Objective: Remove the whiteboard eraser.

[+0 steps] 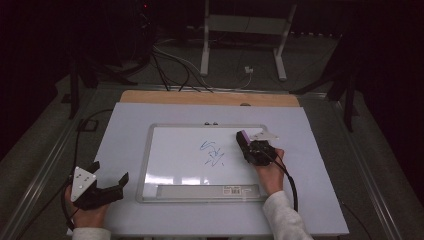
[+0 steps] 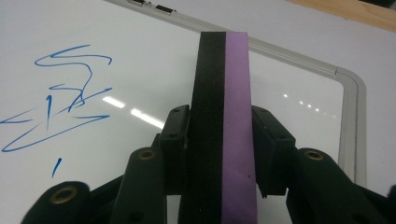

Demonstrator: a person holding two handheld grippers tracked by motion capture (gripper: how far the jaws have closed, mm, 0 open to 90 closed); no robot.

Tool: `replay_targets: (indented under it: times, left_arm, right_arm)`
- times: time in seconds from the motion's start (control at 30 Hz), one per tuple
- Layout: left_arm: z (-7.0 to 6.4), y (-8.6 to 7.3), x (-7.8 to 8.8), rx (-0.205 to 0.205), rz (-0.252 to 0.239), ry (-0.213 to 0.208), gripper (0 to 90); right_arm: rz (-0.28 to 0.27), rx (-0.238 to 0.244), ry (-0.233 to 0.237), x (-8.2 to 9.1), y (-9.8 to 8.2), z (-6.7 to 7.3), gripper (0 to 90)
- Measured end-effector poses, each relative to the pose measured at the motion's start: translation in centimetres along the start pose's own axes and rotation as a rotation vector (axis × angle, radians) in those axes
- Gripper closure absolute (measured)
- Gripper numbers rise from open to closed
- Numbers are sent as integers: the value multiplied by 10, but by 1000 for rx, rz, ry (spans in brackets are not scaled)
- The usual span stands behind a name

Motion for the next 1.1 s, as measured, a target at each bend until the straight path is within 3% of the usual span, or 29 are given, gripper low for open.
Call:
replay_targets:
  times: [0.73, 1.1]
  left_arm:
    - [0, 0, 0, -2, 3, 0, 6]
    - [-1, 0, -1, -5, 4, 0, 6]
  right_arm:
    - [1, 18, -10, 0, -1, 4, 548]
    - [-14, 59, -62, 4, 0, 8, 592]
Point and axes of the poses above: each handheld gripper's, and its own axes: x roughly backward along the jaws, y roughly out of its top, z roughly to its left, the point moved 1 cm from there along -x, roughly forward along the jaws, and after that the axes turned 10 degrees about z, right-handed, at the moved point
